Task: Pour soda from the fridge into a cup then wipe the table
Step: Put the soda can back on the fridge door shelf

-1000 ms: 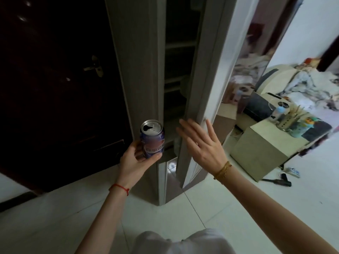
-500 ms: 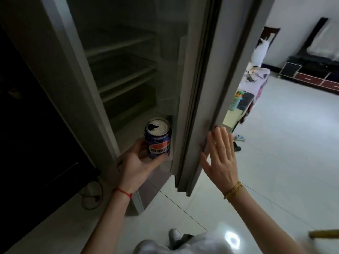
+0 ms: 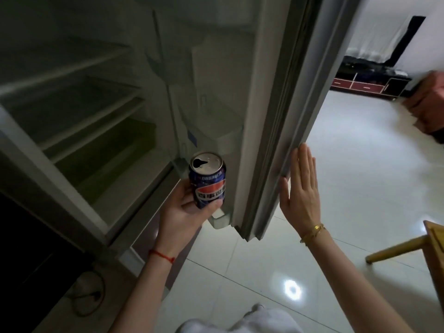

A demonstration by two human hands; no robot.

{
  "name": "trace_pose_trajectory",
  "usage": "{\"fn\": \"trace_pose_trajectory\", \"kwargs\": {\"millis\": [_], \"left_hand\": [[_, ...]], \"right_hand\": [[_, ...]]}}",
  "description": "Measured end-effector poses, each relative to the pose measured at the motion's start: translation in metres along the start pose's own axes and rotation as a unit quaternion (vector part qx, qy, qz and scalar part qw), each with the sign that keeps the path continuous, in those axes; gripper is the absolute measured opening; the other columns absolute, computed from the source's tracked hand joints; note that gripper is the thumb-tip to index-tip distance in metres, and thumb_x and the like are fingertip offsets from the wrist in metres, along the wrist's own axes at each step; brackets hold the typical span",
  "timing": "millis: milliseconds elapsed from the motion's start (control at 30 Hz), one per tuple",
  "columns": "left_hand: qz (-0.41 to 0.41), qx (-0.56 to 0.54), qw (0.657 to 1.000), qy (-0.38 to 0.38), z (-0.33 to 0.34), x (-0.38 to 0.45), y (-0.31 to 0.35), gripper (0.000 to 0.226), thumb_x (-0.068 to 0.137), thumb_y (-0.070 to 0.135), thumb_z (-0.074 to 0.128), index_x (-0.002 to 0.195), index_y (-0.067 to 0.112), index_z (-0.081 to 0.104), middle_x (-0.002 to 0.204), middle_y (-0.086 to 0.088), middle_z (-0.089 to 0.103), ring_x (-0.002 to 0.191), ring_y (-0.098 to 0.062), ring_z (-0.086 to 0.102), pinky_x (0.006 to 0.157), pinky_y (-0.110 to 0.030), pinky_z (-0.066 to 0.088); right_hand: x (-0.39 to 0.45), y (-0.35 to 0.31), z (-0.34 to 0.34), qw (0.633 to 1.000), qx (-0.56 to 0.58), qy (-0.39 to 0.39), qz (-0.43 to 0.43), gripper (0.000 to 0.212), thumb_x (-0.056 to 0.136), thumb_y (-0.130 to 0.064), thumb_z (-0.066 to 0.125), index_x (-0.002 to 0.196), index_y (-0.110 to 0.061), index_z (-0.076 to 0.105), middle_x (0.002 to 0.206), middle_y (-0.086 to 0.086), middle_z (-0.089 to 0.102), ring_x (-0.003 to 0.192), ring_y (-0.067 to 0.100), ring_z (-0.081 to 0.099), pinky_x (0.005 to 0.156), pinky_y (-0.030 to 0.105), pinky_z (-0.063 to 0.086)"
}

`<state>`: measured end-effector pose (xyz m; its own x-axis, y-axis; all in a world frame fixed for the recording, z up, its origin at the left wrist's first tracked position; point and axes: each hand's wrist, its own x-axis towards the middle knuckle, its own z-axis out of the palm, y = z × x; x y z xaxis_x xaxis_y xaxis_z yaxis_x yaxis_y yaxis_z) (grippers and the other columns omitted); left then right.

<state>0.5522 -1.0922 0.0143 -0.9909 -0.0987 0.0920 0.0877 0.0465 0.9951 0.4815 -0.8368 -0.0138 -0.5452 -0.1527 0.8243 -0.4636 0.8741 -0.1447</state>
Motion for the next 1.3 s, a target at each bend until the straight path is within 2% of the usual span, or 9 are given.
{"fn": "trace_pose_trajectory", "kwargs": {"millis": [267, 400, 467, 567, 667, 833, 967, 1100, 1300], "left_hand": [[0.034, 0.014, 0.999, 0.007, 0.064, 0.034, 0.001, 0.067, 0.051, 0.04, 0.088, 0.112, 0.036, 0.061, 0.115, 0.01, 0.069, 0.109, -0.011, 0.066, 0.087, -0.028, 0.055], [0.042, 0.019, 0.999, 0.01, 0.1, 0.053, 0.001, 0.071, 0.054, 0.038, 0.09, 0.118, 0.028, 0.061, 0.117, 0.006, 0.069, 0.109, -0.015, 0.066, 0.09, -0.032, 0.054], [0.048, 0.011, 0.998, 0.03, 0.119, 0.061, 0.003, 0.07, 0.053, 0.039, 0.091, 0.116, 0.023, 0.063, 0.116, 0.001, 0.069, 0.107, -0.016, 0.067, 0.088, -0.029, 0.055], [0.057, 0.015, 0.997, 0.055, 0.149, 0.076, 0.006, 0.06, 0.053, 0.037, 0.09, 0.106, 0.031, 0.062, 0.117, -0.001, 0.067, 0.106, -0.014, 0.066, 0.08, -0.016, 0.053], [0.059, 0.014, 0.996, 0.071, 0.174, 0.092, 0.008, 0.062, 0.052, 0.037, 0.086, 0.108, 0.029, 0.063, 0.117, 0.0, 0.066, 0.104, -0.01, 0.067, 0.08, -0.018, 0.054], [0.067, 0.021, 0.993, 0.097, 0.206, 0.116, 0.012, 0.073, 0.05, 0.045, 0.088, 0.112, 0.014, 0.064, 0.108, 0.0, 0.071, 0.097, -0.009, 0.069, 0.083, -0.023, 0.056], [0.068, 0.05, 0.99, 0.108, 0.221, 0.136, 0.014, 0.07, 0.05, 0.051, 0.086, 0.109, 0.019, 0.066, 0.104, 0.003, 0.072, 0.097, -0.01, 0.07, 0.085, -0.029, 0.057], [0.075, 0.088, 0.986, 0.121, 0.228, 0.153, 0.02, 0.068, 0.051, 0.056, 0.084, 0.108, 0.023, 0.065, 0.104, 0.005, 0.072, 0.098, -0.011, 0.069, 0.088, -0.038, 0.057], [0.111, 0.12, 0.976, 0.14, 0.23, 0.169, 0.042, 0.066, 0.054, 0.057, 0.081, 0.107, 0.021, 0.065, 0.101, 0.008, 0.071, 0.094, -0.004, 0.068, 0.085, -0.028, 0.057]], "right_hand": [[0.022, 0.064, -0.003, 0.993, 0.092, -0.029, 0.071, 0.06, 0.097, 0.002, 0.044, 0.152, 0.003, 0.018, 0.163, 0.013, 0.009, 0.151, 0.027, 0.012, 0.117, 0.054, 0.028], [0.039, 0.096, -0.001, 0.984, 0.145, -0.04, 0.092, 0.064, 0.096, 0.006, 0.041, 0.153, 0.0, 0.013, 0.164, 0.01, 0.005, 0.152, 0.019, 0.009, 0.12, 0.041, 0.027], [0.048, 0.115, 0.001, 0.977, 0.179, -0.05, 0.108, 0.068, 0.095, 0.007, 0.042, 0.154, -0.003, 0.01, 0.165, 0.006, 0.002, 0.152, 0.016, 0.006, 0.121, 0.038, 0.025], [0.062, 0.146, 0.007, 0.965, 0.224, -0.063, 0.124, 0.068, 0.097, 0.004, 0.042, 0.155, -0.008, 0.009, 0.165, 0.001, 0.0, 0.152, 0.016, 0.004, 0.12, 0.048, 0.025], [0.076, 0.174, 0.015, 0.957, 0.251, -0.063, 0.134, 0.067, 0.098, 0.003, 0.042, 0.155, -0.009, 0.011, 0.165, 0.002, 0.003, 0.152, 0.016, 0.005, 0.121, 0.049, 0.021], [0.099, 0.214, 0.031, 0.942, 0.288, -0.059, 0.159, 0.061, 0.102, -0.018, 0.041, 0.156, -0.014, 0.013, 0.164, -0.001, 0.009, 0.152, 0.014, 0.007, 0.122, 0.048, 0.018], [0.119, 0.24, 0.046, 0.922, 0.338, -0.05, 0.184, 0.06, 0.102, -0.028, 0.038, 0.156, -0.021, 0.012, 0.163, -0.005, 0.014, 0.151, 0.014, 0.013, 0.121, 0.051, 0.02], [0.138, 0.255, 0.059, 0.877, 0.395, -0.059, 0.268, 0.067, 0.095, -0.044, 0.036, 0.156, -0.025, 0.014, 0.162, -0.008, 0.018, 0.149, 0.011, 0.018, 0.121, 0.049, 0.021], [0.161, 0.265, 0.072, 0.842, 0.422, -0.064, 0.329, 0.079, 0.086, -0.059, 0.035, 0.155, -0.026, 0.015, 0.162, -0.008, 0.018, 0.149, 0.011, 0.018, 0.122, 0.047, 0.019]]}}
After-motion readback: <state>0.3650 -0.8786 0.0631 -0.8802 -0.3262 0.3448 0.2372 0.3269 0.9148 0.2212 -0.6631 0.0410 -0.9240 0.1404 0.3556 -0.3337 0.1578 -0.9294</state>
